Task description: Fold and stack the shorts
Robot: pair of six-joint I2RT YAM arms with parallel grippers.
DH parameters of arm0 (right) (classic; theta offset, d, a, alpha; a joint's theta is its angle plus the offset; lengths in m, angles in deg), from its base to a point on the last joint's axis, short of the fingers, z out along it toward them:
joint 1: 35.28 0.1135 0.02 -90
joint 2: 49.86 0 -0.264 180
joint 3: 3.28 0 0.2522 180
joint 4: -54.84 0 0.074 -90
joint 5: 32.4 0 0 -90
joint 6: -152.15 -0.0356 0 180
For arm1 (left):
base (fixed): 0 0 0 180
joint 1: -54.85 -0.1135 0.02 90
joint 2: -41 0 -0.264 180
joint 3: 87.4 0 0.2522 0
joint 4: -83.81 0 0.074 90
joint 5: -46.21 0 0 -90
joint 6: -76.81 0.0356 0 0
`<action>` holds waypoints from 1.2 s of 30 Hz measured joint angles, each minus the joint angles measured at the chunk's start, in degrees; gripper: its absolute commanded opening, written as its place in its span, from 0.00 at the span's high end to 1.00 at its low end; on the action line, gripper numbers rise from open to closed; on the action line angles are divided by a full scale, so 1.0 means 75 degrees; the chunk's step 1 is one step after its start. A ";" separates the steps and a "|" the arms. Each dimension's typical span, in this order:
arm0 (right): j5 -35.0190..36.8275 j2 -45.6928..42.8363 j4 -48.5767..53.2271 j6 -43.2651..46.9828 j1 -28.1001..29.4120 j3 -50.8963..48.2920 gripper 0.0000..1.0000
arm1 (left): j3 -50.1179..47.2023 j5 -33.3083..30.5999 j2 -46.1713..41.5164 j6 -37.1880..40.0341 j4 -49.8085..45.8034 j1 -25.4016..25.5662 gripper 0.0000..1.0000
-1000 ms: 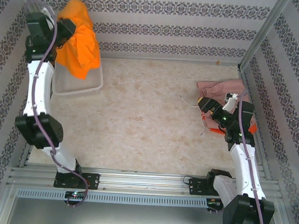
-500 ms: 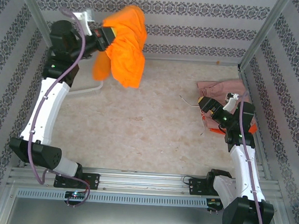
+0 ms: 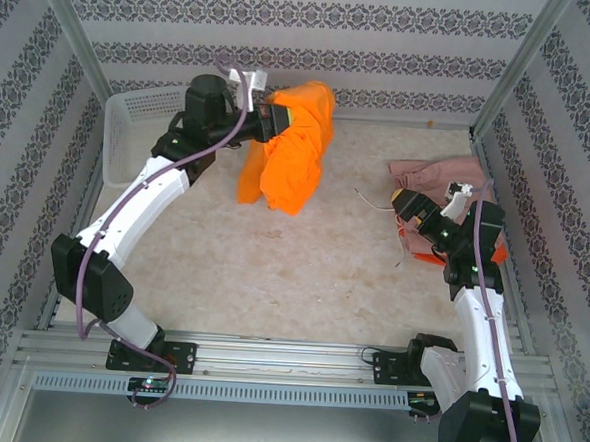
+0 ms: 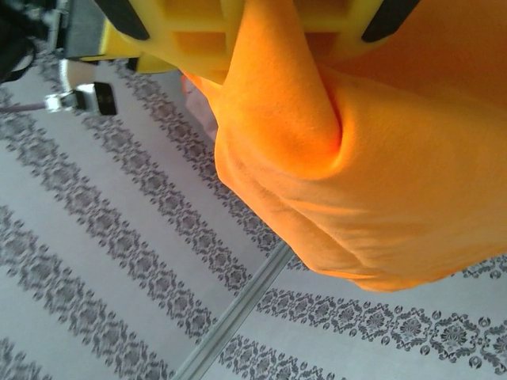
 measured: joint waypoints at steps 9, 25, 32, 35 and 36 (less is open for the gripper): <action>-0.0067 0.0562 -0.0201 -0.0201 0.0003 0.0125 0.02 | 0.2553 -0.2416 0.2294 0.1746 -0.1157 0.0458 1.00; 0.0280 -0.0268 -0.0335 -0.0085 0.0003 -0.0318 0.02 | -0.5523 -0.4092 0.0498 0.4485 0.5694 0.2518 0.23; 0.0921 -0.0796 -0.0557 -0.0994 0.0003 -0.1408 0.06 | -0.8650 -0.4567 -0.0455 0.4476 0.7574 0.3028 0.03; 0.1052 -0.0807 -0.0533 -0.1172 0.0000 -0.1419 0.09 | -0.8451 -0.4852 -0.1705 0.4299 0.7350 0.3034 0.00; 0.1096 -0.0807 -0.0504 -0.1189 0.0003 -0.1413 0.10 | -0.8279 -0.4937 -0.2022 0.4237 0.7149 0.3037 0.00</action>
